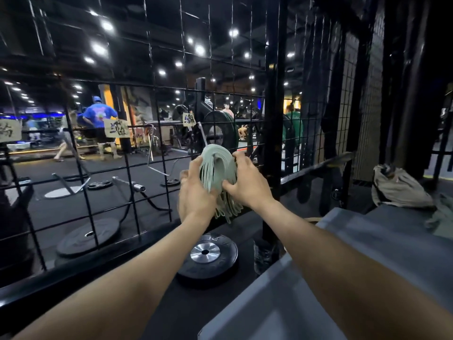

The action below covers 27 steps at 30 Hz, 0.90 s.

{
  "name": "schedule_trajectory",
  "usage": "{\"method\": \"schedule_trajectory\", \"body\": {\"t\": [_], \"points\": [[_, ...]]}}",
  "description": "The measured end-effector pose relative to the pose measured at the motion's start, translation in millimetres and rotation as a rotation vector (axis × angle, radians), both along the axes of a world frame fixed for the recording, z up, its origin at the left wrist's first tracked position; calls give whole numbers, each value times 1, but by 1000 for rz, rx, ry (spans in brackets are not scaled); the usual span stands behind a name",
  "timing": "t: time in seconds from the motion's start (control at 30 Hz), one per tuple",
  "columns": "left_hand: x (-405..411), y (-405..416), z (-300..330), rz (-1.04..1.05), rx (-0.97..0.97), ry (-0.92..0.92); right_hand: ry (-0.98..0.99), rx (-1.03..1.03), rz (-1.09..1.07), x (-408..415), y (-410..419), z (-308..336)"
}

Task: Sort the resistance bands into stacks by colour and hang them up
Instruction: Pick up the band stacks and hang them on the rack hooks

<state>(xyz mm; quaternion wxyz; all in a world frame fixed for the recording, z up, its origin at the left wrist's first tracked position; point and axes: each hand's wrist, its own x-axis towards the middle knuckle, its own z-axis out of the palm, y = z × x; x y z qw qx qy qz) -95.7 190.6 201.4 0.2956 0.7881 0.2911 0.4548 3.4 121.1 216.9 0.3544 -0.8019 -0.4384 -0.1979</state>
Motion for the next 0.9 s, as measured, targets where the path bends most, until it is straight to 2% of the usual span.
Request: {"method": "schedule_trajectory", "body": {"t": [0.17,0.33,0.47,0.67,0.8,0.9], "points": [[-4,-1,-4,-59,-23,-61,17,-26,-39,-6,-3,3],[7,-11,-22,-116,-93,-285,-28,-4,-114,-2,-15,11],[18,-9,-26,-191,-145,-343,70,87,-10,-2,-6,-5],[5,2,-33,-353,-74,-202,143,135,66,1,-5,-12],[0,-2,-23,-178,42,-45,224,90,80,-4,-16,-18],[-7,-10,-24,-121,140,-38,251,50,44,-8,-26,-21]]}}
